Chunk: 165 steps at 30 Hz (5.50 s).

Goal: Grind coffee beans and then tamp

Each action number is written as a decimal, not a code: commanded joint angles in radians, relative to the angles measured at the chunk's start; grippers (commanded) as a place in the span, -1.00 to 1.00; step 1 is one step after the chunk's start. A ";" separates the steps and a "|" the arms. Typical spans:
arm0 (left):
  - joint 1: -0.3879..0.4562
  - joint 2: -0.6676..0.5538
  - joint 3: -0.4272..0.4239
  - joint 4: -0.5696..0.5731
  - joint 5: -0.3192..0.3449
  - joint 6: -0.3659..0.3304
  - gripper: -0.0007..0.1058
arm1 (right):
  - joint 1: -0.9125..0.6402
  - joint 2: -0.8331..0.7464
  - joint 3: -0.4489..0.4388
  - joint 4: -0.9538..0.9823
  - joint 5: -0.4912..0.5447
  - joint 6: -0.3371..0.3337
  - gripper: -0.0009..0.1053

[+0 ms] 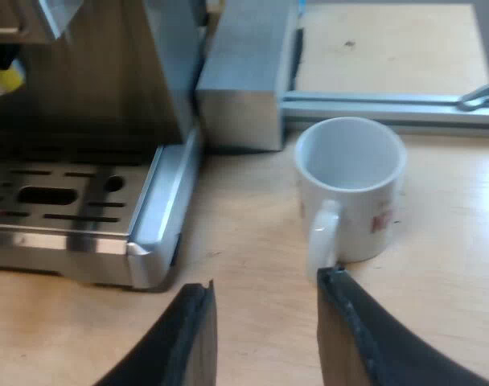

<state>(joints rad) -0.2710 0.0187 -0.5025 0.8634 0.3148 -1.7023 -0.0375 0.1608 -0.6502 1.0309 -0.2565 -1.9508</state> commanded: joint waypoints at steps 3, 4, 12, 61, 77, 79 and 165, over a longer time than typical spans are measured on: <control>-0.069 0.054 -0.004 -0.071 0.057 -0.009 0.43 | 0.042 0.041 -0.027 -0.001 -0.070 -0.014 -0.35; -0.086 0.061 -0.004 -0.079 0.059 -0.009 0.43 | 0.047 0.043 -0.028 -0.001 -0.076 -0.014 -0.35; -0.212 0.135 -0.004 -0.118 0.064 -0.005 0.43 | 0.212 0.122 -0.038 -0.001 -0.123 -0.051 -0.35; -0.413 0.584 0.069 -0.376 0.194 0.115 0.42 | 1.417 0.344 0.194 -0.528 0.896 0.341 -0.35; -0.413 0.584 0.075 -0.374 0.216 0.107 0.42 | 1.475 0.666 0.200 -0.766 1.113 0.499 -0.35; -0.413 0.584 0.075 -0.375 0.218 0.107 0.42 | 1.475 0.689 0.200 -0.766 1.122 0.548 -0.35; -0.413 0.581 0.075 -0.298 0.310 0.107 0.42 | 1.286 1.044 0.206 -1.247 1.246 0.460 -0.35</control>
<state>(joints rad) -0.6774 0.6069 -0.4228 0.5726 0.6133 -1.5948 1.2644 1.2118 -0.4305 -0.2123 0.8932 -1.4867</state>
